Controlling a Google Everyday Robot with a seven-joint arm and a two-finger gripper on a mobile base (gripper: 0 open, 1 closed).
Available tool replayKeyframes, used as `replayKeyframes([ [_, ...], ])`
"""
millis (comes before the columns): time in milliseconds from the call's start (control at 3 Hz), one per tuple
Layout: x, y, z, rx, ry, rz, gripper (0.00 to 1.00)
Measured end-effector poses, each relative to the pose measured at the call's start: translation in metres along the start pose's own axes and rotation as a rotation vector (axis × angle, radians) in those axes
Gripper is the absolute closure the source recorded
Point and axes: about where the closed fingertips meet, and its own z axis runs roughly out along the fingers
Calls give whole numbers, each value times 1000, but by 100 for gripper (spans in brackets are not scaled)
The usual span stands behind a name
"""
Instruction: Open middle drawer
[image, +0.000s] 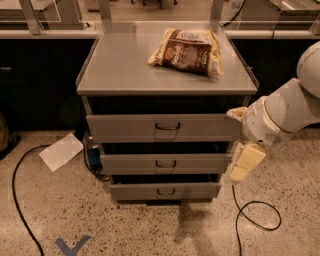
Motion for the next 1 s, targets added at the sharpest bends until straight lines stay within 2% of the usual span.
replayKeyframes([
  [333,0,4,13,20,-35,-2,0],
  [1000,21,15,128,-4,-146,58,0],
])
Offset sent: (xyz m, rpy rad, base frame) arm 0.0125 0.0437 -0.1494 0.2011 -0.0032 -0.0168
